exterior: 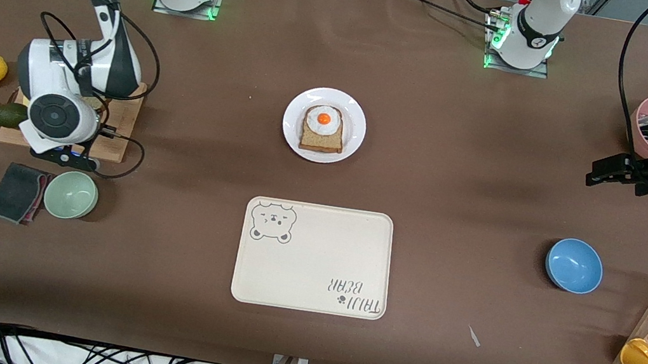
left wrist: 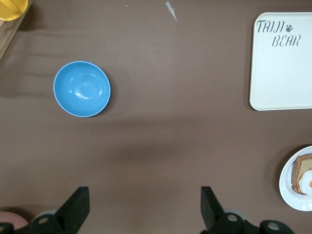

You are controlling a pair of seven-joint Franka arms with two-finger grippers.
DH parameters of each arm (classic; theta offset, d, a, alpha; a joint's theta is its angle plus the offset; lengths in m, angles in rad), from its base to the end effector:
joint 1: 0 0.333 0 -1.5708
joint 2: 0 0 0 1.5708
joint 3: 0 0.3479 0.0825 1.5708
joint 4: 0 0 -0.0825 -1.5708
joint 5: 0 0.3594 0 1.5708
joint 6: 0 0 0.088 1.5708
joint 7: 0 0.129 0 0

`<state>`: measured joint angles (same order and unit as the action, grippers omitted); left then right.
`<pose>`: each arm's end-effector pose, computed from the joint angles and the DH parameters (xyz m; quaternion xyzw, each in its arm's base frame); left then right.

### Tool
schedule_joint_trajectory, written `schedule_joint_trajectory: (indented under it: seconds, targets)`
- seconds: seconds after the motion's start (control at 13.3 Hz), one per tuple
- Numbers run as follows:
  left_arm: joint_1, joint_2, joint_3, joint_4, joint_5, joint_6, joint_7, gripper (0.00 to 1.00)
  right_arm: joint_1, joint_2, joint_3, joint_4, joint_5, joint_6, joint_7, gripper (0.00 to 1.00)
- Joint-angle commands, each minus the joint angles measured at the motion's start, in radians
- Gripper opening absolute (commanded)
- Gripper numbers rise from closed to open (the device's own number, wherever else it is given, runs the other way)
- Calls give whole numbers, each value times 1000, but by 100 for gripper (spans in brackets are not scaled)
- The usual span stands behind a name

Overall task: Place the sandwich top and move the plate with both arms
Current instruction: 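Grasp the bread slice with the right gripper and lift it, then carry the bread slice with the right gripper over the white plate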

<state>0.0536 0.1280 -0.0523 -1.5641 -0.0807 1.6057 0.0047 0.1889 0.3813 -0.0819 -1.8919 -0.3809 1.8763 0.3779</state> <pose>0.5695 -0.0076 0.5704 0.9981 0.0015 -0.0429 0.0437 0.5700 0.0278 0.3100 0.9634 -0.0393 -0.1447 0.2223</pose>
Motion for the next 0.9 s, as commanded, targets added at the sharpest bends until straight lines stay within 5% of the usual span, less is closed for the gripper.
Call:
schedule_joint_trajectory:
  seconds: [0.0, 0.23, 0.83]
  targets:
    - [-3, 5, -3, 22, 4, -10, -3, 100, 91, 7, -2, 114, 72, -132, 12, 0]
    - [-1, 7, -4, 22, 4, -9, -3, 100, 205, 7, -2, 151, 148, -137, 64, 0]
    - [8, 9, 2, 22, 4, -9, -3, 100, 501, 131, -2, 329, 537, -102, 314, 0]
